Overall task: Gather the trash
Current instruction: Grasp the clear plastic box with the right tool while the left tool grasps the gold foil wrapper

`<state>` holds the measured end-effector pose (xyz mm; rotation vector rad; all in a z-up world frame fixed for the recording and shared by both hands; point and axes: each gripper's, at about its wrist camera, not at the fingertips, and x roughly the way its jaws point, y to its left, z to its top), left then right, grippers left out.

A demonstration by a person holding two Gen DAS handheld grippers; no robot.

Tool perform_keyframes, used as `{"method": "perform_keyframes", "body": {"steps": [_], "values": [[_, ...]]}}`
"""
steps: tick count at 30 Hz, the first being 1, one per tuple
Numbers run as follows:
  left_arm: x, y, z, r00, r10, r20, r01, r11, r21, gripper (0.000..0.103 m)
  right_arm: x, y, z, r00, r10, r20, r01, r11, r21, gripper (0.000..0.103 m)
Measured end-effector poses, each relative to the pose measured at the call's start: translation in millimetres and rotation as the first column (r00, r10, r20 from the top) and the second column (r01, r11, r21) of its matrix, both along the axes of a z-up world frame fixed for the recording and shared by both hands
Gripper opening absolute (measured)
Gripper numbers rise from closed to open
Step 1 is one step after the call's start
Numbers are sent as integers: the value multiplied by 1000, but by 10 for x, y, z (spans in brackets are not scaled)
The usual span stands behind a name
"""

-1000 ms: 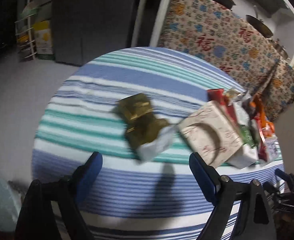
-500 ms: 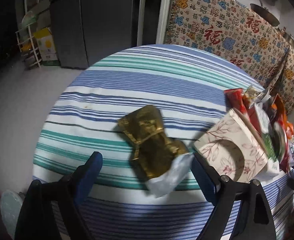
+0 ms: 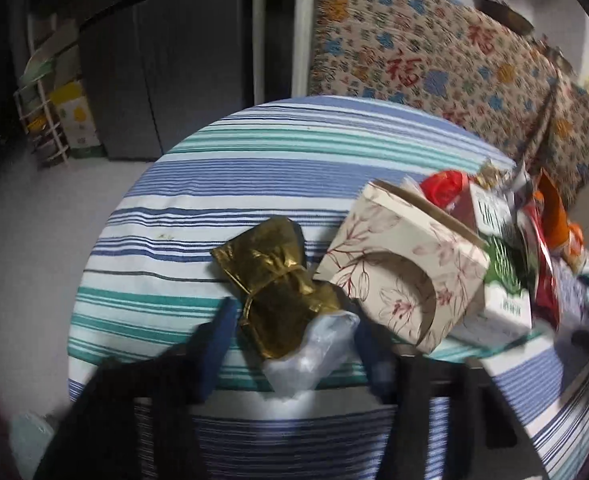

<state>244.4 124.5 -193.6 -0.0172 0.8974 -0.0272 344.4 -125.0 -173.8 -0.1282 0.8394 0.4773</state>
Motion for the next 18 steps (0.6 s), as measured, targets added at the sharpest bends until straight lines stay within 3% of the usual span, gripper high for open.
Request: {"method": "perform_keyframes", "body": {"steps": [2, 3, 5, 8, 10, 12, 14, 18], "values": [[-29, 26, 4, 1000, -15, -7, 15, 1000, 10, 45, 67, 56, 16, 999, 34, 11, -34, 999, 9, 97], [-58, 49, 13, 999, -27, -16, 27, 1000, 1, 45, 65, 73, -23, 999, 49, -2, -49, 998, 25, 78], [-133, 87, 29, 998, -56, -32, 55, 998, -28, 45, 34, 118, -35, 998, 53, -22, -53, 998, 16, 72], [-249, 39, 60, 989, -128, -66, 128, 992, -17, 46, -64, 122, -13, 999, 20, -43, -22, 999, -32, 72], [-329, -29, 88, 984, -163, -71, 163, 987, -12, 52, -218, 50, 4, 997, -23, -71, 20, 999, -44, 72], [-387, -85, 85, 983, -168, -68, 168, 986, -7, 66, -361, -18, -5, 995, -43, -95, 39, 999, -34, 72], [-385, -140, 52, 985, -158, -72, 159, 987, 8, 70, -481, -41, -1, 995, -46, -86, 42, 998, -45, 73], [-359, -177, -4, 991, -113, -73, 116, 993, 36, 70, -540, -55, -3, 997, -32, -66, 29, 998, -55, 97]]}}
